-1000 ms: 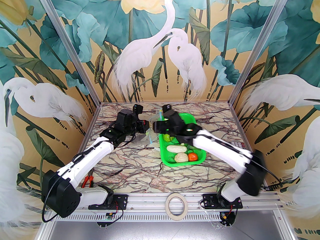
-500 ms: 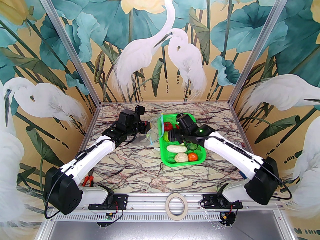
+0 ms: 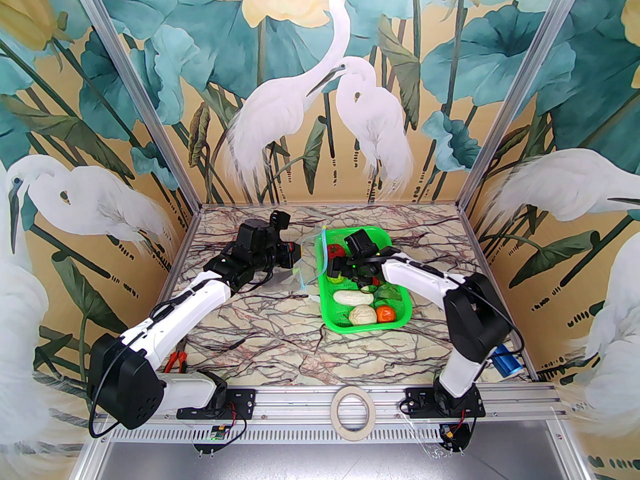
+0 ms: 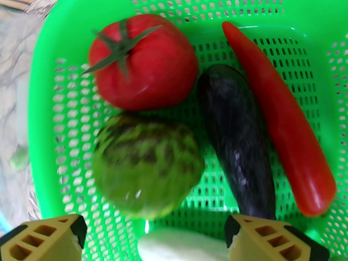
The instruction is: Place the food in the zip-top bag and seal the zipper
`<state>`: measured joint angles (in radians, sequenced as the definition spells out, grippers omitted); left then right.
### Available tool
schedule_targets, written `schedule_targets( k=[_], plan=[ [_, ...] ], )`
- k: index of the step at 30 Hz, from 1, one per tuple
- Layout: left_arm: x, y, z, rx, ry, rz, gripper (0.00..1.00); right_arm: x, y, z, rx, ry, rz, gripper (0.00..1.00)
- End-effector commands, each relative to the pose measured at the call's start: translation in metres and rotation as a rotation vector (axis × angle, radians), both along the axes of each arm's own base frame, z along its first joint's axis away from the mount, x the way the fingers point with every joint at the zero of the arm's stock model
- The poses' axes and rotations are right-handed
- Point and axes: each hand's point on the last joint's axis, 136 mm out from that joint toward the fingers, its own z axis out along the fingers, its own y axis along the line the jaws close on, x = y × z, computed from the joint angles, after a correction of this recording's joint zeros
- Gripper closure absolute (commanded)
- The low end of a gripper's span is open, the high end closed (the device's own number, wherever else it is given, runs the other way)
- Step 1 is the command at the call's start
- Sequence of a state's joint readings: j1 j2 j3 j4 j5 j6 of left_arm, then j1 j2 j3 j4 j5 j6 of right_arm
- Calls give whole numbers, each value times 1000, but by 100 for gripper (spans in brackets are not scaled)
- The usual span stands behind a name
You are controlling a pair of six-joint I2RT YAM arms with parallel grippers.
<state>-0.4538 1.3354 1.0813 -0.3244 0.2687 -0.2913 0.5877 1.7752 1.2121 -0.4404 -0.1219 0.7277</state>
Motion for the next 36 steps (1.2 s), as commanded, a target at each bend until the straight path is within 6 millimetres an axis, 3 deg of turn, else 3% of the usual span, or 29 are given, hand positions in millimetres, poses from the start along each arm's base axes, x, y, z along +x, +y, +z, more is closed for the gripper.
schedule_targets(
  k=[1,6,19,21,26,31,36],
  plan=[
    [-6,0,7,5,-23,-20,100,11,13,6,82,-17,-26,8],
    [-6,1,7,5,-24,-20,100,15,21,-3,118,9,-33,9],
    [-7,0,7,2,-27,-23,100,19,15,-29,61,51,-73,12],
    [-7,0,7,4,-27,-24,100,19,16,-32,62,58,-71,16],
    [-8,1,7,5,-24,-22,100,19,16,-29,71,49,-73,38],
    [-8,0,6,4,-22,-24,100,19,8,-8,70,-19,-78,57],
    [-7,-1,5,1,-17,-27,100,19,-5,21,45,-103,-91,64]
  ],
)
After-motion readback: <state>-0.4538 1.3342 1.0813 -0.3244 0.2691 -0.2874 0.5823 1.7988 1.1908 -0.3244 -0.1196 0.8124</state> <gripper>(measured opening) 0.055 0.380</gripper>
